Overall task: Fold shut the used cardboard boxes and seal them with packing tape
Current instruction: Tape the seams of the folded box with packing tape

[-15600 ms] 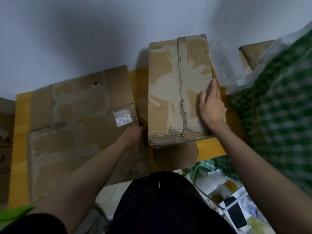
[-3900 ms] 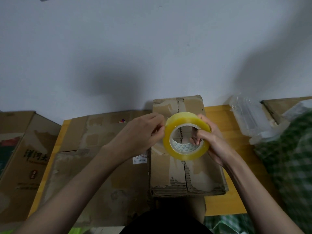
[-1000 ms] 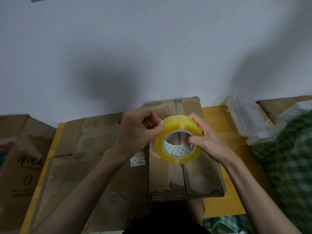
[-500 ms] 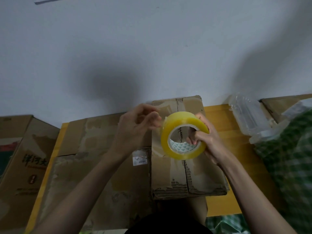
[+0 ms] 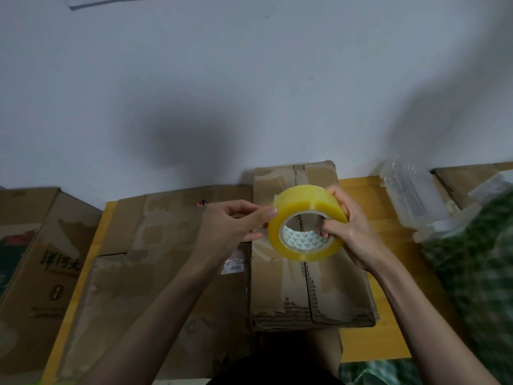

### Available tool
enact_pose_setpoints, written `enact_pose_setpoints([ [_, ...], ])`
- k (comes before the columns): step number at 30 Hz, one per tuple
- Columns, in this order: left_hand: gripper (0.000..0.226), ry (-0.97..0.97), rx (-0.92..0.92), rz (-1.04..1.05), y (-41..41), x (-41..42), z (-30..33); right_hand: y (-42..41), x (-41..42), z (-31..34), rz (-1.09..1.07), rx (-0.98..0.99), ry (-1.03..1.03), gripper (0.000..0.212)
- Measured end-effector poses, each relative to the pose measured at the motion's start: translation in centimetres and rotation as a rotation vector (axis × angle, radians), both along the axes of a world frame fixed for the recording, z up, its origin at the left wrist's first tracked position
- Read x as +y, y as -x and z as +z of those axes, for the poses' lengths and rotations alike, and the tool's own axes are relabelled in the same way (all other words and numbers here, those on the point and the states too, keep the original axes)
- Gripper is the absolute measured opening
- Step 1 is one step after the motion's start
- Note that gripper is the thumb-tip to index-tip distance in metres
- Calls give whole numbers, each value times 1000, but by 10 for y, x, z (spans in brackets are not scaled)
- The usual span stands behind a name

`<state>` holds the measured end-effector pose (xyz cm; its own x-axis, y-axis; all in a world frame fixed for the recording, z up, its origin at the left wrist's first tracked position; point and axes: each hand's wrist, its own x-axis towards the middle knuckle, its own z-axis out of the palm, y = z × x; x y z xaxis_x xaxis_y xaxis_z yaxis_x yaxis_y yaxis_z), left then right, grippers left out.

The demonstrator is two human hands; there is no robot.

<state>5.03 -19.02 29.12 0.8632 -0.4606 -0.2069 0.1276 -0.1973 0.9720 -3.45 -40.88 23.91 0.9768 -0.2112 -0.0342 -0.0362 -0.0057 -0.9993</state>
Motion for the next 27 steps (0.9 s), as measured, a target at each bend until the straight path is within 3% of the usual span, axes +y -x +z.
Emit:
enact_pose_setpoints([
  [6,24,49,128,16,-3,1,-4,0,-3,3,20,9,62,37],
  [12,17,67,103,-7,-1,1,-3,0,-6,3,33,-2,79,36],
  [14,9,-7,-32,-57,1,2,-4,0,-6,3,31,-3,74,35],
  [17,12,-291,-552,-269,1,4,-12,1,-3,3,28,-5,46,33],
  [19,19,-391,-756,-432,-4,4,-21,2,2,2,19,-11,26,32],
  [22,24,-449,-854,-529,-15,4,-28,5,7,-2,-10,-17,-14,29],
  [27,30,-275,-944,-725,-28,8,-24,15,17,-10,50,-17,-229,29],
])
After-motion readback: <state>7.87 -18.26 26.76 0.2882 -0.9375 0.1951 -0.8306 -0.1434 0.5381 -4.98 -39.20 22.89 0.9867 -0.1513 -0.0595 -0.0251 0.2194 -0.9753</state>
